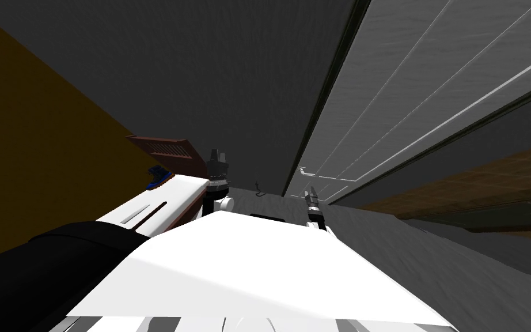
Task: Pull the door open
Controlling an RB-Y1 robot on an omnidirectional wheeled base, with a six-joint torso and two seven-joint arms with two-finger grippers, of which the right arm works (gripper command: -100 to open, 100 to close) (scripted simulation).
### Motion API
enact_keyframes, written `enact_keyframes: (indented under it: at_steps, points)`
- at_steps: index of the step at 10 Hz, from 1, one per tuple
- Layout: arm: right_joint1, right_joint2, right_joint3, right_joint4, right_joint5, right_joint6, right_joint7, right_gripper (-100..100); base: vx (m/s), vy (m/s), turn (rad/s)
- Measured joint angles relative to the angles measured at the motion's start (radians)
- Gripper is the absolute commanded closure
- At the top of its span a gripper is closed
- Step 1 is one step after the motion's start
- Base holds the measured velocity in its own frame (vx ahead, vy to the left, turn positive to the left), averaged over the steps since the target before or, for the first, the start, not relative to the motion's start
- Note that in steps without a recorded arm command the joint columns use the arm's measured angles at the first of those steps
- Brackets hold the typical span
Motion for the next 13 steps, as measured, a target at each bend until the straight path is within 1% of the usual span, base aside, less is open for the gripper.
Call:
enact_keyframes:
  at_steps: [1, 2, 4, 6, 8, 9, 13]
  points:
    - [-0.014, -0.004, 0.0, 0.038, -0.002, -0.012, -0.005, -100, 0.076, -0.019, 0.078]
    - [-0.02, -0.011, 0.0, 0.064, -0.006, -0.019, -0.013, -100, 0.089, -0.037, 0.069]
    - [-0.025, -0.021, 0.001, 0.101, -0.011, -0.024, -0.025, -100, 0.076, -0.049, 0.045]
    - [-0.041, -0.026, 0.001, 0.143, -0.015, -0.035, -0.032, -100, 0.053, -0.035, 0.047]
    - [-0.061, -0.037, 0.001, 0.202, -0.02, -0.05, -0.045, -100, 0.094, -0.049, 0.07]
    - [-0.064, -0.043, 0.001, 0.227, -0.023, -0.057, -0.053, -100, 0.104, -0.078, 0.051]
    - [-0.083, -0.056, 0.002, 0.301, -0.031, -0.075, -0.07, -100, 0.072, -0.034, 0.032]
